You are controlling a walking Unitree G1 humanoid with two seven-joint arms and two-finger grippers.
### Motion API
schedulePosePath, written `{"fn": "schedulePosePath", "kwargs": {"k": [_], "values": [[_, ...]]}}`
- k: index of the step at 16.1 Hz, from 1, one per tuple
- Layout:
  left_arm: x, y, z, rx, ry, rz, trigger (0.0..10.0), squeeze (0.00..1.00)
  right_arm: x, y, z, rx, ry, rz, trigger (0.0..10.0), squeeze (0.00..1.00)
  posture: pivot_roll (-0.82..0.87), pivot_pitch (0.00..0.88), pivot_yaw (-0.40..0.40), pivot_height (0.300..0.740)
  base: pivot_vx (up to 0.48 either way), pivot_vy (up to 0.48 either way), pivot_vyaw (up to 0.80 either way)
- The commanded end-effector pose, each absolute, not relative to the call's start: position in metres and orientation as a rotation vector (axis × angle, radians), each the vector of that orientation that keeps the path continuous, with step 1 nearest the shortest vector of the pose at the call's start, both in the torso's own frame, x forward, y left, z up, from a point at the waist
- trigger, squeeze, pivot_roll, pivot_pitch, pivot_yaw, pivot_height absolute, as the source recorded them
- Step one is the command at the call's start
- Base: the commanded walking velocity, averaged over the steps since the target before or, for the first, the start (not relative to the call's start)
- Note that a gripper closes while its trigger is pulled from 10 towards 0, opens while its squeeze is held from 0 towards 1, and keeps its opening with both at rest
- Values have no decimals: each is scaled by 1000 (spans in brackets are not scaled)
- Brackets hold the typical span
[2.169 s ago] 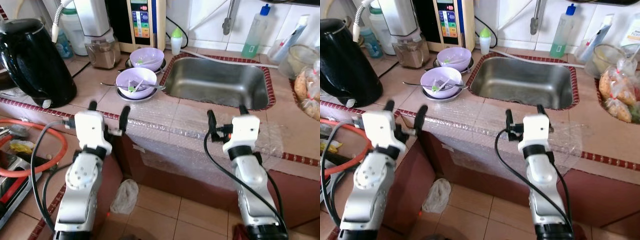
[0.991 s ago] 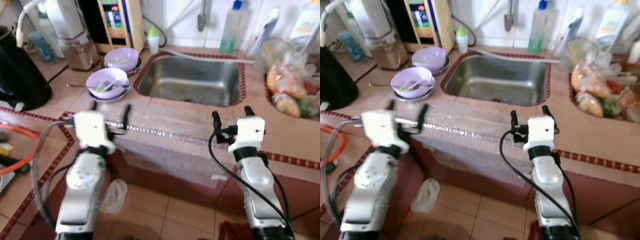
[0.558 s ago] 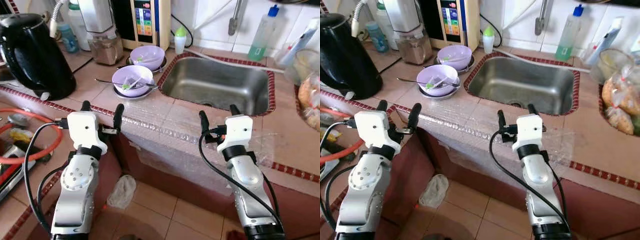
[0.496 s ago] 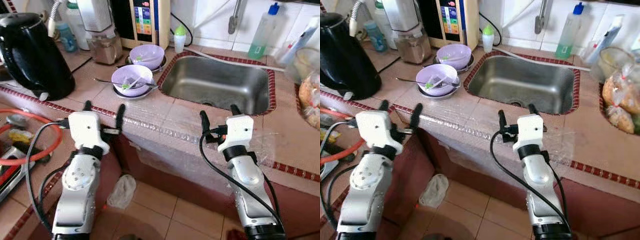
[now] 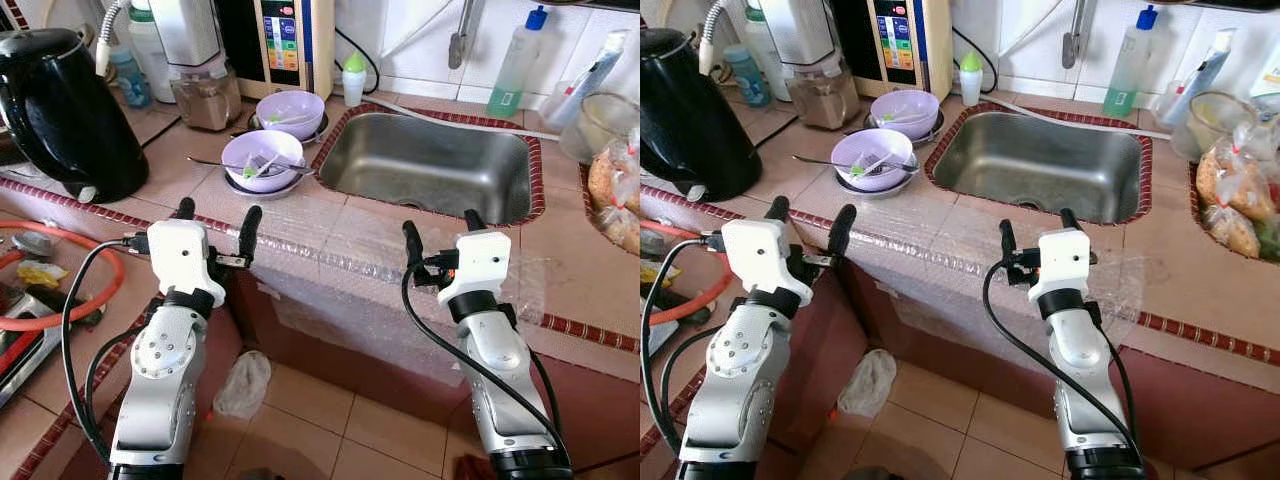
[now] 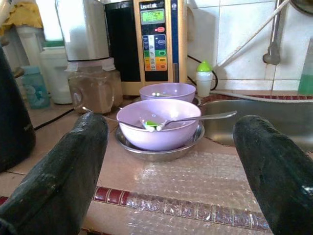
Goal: Kitchen organization
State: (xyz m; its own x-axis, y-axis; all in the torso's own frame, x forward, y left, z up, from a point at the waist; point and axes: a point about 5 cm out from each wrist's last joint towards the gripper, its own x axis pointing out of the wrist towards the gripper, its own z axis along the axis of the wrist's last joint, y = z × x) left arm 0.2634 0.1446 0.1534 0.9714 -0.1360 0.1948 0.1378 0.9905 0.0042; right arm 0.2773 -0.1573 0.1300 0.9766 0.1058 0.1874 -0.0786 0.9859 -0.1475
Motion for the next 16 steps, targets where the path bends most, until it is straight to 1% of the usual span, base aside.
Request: {"fn": "schedulePosePath", "kwargs": {"k": [1, 9, 12, 15, 16], "values": [[264, 144, 156, -13, -209, -145, 10000, 0, 277, -156, 129, -137, -198, 102, 10000, 0, -4, 0, 55, 740, 244, 0, 0], [268, 144, 158, -19, -218, -137, 10000, 0, 278, -158, 129, -146, -194, 96, 10000, 0, -12, 0, 52, 740, 182, 0, 0], [268, 143, 159, -20, -219, -138, 10000, 0, 277, -159, 129, -159, -204, 89, 10000, 0, -10, 0, 51, 740, 0, 0, 0], [268, 144, 158, -19, -218, -137, 10000, 0, 278, -162, 130, -172, -205, 72, 10000, 0, -7, 0, 51, 740, 0, 284, 0], [268, 144, 158, -18, -216, -138, 10000, 0, 279, -162, 130, -170, -206, 75, 10000, 0, -4, 0, 50, 740, 251, 368, 0]]}}
